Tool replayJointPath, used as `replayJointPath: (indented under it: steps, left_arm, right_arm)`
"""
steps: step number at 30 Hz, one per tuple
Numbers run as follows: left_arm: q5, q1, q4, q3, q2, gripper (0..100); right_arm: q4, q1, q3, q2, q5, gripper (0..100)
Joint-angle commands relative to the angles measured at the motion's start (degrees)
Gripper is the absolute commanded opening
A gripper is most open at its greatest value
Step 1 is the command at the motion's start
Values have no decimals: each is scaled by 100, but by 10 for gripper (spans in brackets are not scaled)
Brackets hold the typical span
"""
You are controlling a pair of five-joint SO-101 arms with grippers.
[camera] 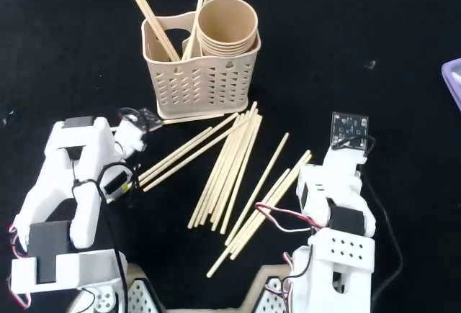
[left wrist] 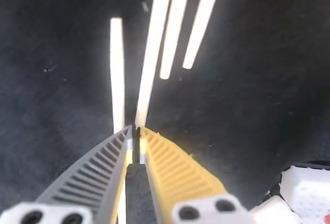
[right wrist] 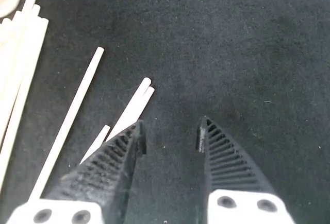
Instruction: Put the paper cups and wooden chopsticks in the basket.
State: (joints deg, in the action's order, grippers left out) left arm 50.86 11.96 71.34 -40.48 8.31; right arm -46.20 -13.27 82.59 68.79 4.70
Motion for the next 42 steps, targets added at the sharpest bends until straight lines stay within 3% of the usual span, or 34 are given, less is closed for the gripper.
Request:
replayJointPath:
  steps: [1, 11, 18, 27, 33, 42]
  left_arm:
    - [18, -101, 44, 295, 35, 30]
    - [35, -48, -185, 435, -35, 40]
    - [18, 180, -862, 66, -35, 198]
    - [18, 198, -888, 57, -88, 116]
    - [18, 171, -985, 189, -844, 59]
    - [-343, 136, -536, 848, -782, 30]
  right_arm:
    - [123, -26, -22, 110, -26, 180]
    - [123, -26, -31, 110, -26, 180]
    - [123, -26, -31, 110, -26, 180]
    - [123, -26, -31, 110, -26, 180]
    - [123, -26, -31, 110, -26, 180]
    - [123, -26, -31, 110, -26, 180]
